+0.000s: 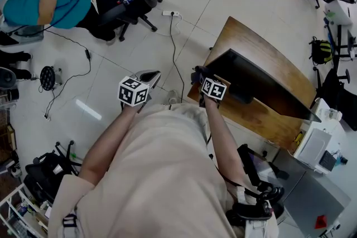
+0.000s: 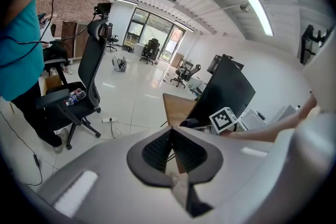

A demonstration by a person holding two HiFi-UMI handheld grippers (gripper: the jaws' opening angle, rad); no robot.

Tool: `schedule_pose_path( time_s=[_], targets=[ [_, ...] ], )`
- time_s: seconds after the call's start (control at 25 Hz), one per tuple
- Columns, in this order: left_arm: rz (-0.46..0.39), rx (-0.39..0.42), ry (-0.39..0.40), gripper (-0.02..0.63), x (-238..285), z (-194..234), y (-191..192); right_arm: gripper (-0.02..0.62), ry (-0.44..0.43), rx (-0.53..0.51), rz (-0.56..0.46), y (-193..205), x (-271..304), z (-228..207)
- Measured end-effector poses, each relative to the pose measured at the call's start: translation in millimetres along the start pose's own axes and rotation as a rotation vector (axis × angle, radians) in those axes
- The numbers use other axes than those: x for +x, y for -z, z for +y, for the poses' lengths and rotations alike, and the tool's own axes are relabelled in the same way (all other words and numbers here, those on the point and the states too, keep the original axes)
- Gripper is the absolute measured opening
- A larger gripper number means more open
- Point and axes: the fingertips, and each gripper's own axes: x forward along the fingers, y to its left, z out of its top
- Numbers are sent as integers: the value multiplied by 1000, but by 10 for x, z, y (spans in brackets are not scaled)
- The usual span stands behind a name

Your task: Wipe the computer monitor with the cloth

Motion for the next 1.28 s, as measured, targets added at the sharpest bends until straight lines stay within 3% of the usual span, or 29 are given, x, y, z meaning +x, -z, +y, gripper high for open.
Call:
schedule_pose_path(
  time_s=[1.12,1.28],
  targets=[
    [-50,19,24,-2,-128,-95,-3,118,-44,4,-119,-481,-418,322],
    [-47,17,30,-2,-94,-163,21,118,-34,-36,-128,-573,-519,359]
  ],
)
